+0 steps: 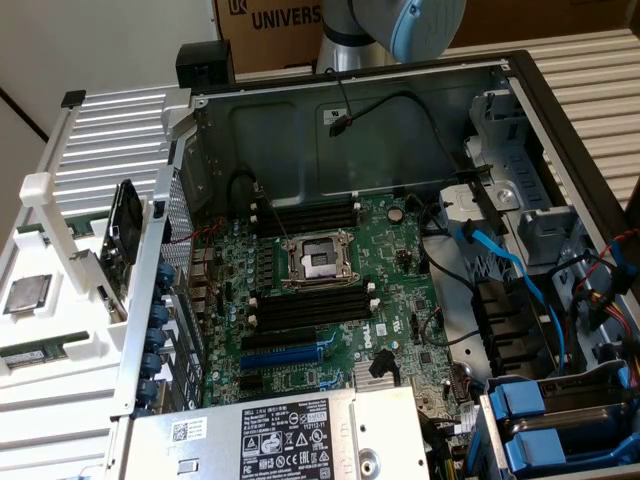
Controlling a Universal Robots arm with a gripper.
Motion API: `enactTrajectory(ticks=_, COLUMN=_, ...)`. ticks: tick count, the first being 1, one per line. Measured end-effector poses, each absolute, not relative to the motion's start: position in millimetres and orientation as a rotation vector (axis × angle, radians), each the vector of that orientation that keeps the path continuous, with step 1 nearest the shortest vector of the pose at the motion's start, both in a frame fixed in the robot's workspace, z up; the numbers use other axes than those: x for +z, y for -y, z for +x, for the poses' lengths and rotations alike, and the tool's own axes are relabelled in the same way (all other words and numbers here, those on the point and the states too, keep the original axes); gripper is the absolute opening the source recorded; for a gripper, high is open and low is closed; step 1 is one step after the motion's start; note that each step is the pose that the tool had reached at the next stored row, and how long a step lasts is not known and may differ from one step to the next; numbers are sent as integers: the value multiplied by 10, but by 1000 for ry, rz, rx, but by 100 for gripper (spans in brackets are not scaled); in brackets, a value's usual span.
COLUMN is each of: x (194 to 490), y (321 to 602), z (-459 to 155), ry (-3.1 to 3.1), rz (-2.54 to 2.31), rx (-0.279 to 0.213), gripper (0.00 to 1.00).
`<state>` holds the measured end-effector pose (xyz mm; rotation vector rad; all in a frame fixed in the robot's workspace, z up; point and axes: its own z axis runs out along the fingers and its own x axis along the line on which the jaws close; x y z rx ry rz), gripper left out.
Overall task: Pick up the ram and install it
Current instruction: 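Reach for the ram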
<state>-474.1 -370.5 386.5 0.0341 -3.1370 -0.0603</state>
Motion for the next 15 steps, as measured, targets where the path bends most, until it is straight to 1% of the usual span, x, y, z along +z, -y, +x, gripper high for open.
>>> enactTrajectory(ticks=15, x=3866, y=3705, z=-4741, ry=3099, rz=451, rx=-59, gripper=11)
